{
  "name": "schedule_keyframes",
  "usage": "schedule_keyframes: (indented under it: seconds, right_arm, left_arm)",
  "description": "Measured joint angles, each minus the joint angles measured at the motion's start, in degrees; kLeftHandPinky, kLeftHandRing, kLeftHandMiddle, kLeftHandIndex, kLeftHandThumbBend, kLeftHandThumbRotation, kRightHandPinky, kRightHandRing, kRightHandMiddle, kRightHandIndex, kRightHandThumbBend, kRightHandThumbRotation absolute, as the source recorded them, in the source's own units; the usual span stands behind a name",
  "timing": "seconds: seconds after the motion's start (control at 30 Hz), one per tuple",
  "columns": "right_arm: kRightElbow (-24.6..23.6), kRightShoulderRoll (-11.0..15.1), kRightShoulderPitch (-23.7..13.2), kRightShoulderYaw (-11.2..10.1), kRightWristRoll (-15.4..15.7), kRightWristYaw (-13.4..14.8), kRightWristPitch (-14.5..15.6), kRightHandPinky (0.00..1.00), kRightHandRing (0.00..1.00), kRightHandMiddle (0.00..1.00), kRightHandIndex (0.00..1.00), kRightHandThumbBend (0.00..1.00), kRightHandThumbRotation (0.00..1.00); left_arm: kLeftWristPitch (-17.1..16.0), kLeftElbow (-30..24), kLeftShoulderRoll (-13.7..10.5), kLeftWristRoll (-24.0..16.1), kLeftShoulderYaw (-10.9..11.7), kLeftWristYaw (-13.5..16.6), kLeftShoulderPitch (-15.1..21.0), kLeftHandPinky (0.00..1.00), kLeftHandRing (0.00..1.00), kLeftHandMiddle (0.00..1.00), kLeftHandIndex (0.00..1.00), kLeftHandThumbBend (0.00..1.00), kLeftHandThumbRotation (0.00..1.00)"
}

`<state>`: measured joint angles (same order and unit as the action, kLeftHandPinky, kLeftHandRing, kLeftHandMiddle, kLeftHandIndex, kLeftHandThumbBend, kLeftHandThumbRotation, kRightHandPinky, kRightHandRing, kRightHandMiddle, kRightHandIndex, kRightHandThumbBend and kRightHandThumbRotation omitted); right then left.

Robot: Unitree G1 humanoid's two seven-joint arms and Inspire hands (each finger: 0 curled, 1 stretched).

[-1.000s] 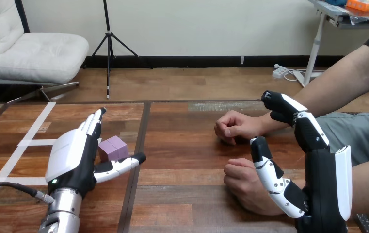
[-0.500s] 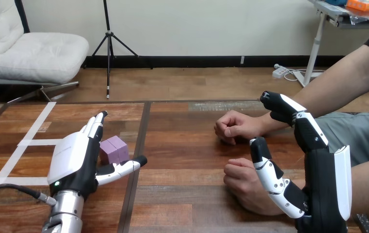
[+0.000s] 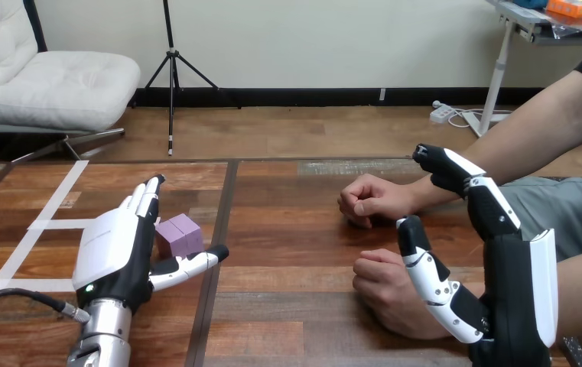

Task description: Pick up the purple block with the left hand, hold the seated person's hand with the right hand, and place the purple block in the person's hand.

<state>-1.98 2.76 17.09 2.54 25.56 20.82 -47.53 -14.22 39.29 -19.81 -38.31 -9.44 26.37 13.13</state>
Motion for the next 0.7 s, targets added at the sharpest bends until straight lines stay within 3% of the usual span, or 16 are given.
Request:
schedule_keyframes:
  seconds: [0.7]
  right_arm:
    - [0.0,0.0,0.0,-0.69,-0.14,-0.79,0.09,0.78,0.8,0.78,0.76,0.39,0.48]
  left_arm:
    - [0.45,5.94,0.09,-0.98,-1.85,6.9,3.47,0.89,0.92,0.93,0.93,0.85,0.61]
